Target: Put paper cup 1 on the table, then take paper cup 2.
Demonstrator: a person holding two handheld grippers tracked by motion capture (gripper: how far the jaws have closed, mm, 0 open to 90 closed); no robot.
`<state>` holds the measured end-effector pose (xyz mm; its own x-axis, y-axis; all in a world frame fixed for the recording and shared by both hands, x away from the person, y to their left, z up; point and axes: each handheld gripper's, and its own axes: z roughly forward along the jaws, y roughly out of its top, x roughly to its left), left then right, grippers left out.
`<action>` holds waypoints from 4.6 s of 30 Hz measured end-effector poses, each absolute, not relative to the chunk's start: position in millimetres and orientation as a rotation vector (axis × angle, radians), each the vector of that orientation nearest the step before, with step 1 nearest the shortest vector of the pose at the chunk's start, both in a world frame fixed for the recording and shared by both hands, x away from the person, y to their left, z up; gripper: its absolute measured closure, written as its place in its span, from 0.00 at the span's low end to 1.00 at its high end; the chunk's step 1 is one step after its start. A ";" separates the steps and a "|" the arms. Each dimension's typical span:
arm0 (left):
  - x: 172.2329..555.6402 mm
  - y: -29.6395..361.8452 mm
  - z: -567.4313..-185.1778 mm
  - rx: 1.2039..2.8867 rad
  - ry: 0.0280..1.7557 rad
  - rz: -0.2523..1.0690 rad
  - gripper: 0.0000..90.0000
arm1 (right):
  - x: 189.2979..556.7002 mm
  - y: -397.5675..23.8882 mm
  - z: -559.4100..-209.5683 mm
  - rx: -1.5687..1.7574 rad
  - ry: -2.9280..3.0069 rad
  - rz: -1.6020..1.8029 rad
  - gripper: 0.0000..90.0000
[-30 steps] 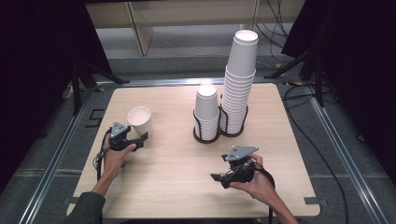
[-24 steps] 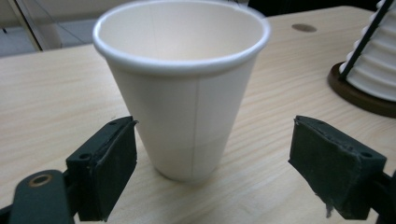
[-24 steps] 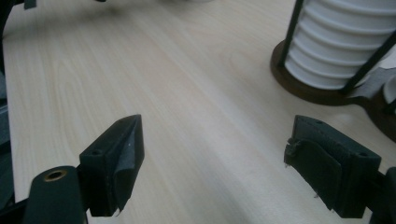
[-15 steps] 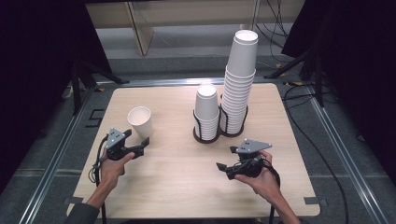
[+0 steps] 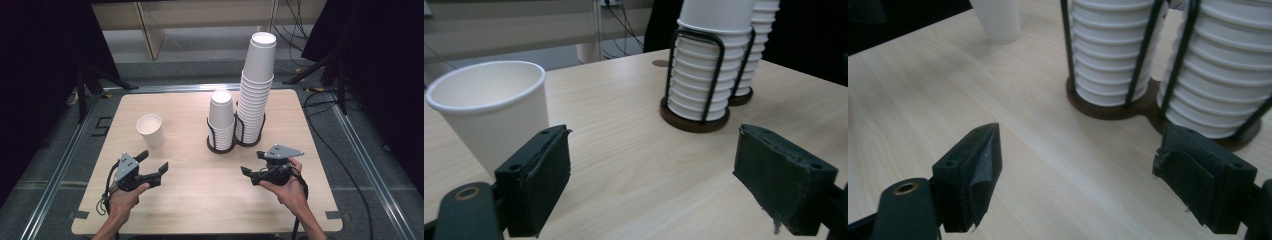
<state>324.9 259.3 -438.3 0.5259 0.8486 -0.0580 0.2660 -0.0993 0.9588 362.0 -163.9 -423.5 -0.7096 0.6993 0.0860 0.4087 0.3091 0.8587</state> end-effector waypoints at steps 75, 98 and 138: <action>299.2 233.6 -471.4 1.741 0.832 0.538 0.16 | 485.3 -191.0 -228.6 1.030 1.933 1.545 0.17; 298.1 232.4 -470.8 1.737 0.833 0.527 0.16 | 525.3 -162.5 -223.3 1.031 1.952 1.516 0.16; 299.1 231.9 -471.8 1.737 0.808 0.528 0.16 | 466.3 -191.2 -124.7 0.947 1.769 1.567 0.19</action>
